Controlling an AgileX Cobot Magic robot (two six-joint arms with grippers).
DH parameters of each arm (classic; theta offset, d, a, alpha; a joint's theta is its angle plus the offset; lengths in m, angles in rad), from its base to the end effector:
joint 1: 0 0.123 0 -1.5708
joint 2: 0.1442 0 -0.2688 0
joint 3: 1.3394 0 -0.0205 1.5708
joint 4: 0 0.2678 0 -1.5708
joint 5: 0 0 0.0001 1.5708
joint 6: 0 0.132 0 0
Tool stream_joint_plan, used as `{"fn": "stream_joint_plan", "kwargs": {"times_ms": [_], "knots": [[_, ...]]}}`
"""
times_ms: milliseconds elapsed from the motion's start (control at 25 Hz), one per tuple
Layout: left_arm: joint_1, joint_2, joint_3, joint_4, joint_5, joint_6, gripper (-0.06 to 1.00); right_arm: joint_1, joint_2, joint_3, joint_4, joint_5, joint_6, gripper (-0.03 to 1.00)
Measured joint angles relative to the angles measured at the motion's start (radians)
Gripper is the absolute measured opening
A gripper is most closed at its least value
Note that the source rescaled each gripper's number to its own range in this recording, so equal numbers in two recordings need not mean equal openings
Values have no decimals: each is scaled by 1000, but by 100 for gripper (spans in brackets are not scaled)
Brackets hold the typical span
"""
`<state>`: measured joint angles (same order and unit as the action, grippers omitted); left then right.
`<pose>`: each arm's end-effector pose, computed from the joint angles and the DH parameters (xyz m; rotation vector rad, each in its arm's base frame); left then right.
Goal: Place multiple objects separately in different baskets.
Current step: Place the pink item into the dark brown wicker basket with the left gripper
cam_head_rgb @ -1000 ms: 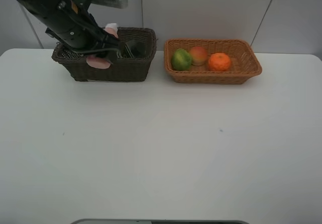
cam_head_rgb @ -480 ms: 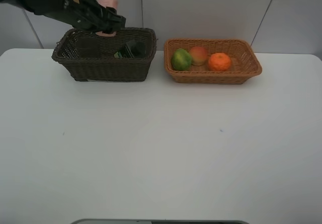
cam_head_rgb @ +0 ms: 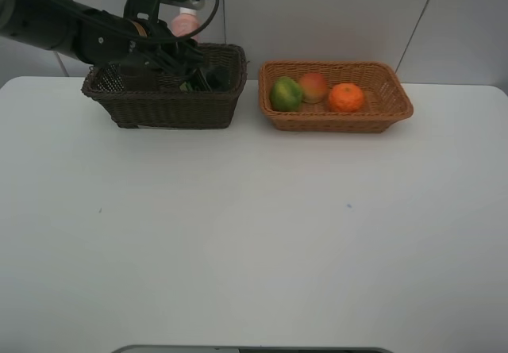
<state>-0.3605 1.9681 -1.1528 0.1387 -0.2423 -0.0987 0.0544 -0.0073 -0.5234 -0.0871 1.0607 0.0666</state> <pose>0.4369 -0.1694 0.1285 0.4273 2.0222 -0.2346 0.0596 -0.0068 0.2752 0.0179 2.0106 -0.0264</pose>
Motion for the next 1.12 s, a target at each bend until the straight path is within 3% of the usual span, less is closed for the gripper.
{"fn": "stream_joint_plan", "kwargs": {"times_ms": [920, 1000, 1120], "knots": [[28, 32, 0, 2, 48, 4, 72, 0, 0, 0, 0, 0, 0, 63], [28, 32, 0, 2, 46, 4, 75, 0, 0, 0, 0, 0, 0, 63], [28, 32, 0, 2, 22, 4, 89, 0, 0, 0, 0, 0, 0, 63]]}}
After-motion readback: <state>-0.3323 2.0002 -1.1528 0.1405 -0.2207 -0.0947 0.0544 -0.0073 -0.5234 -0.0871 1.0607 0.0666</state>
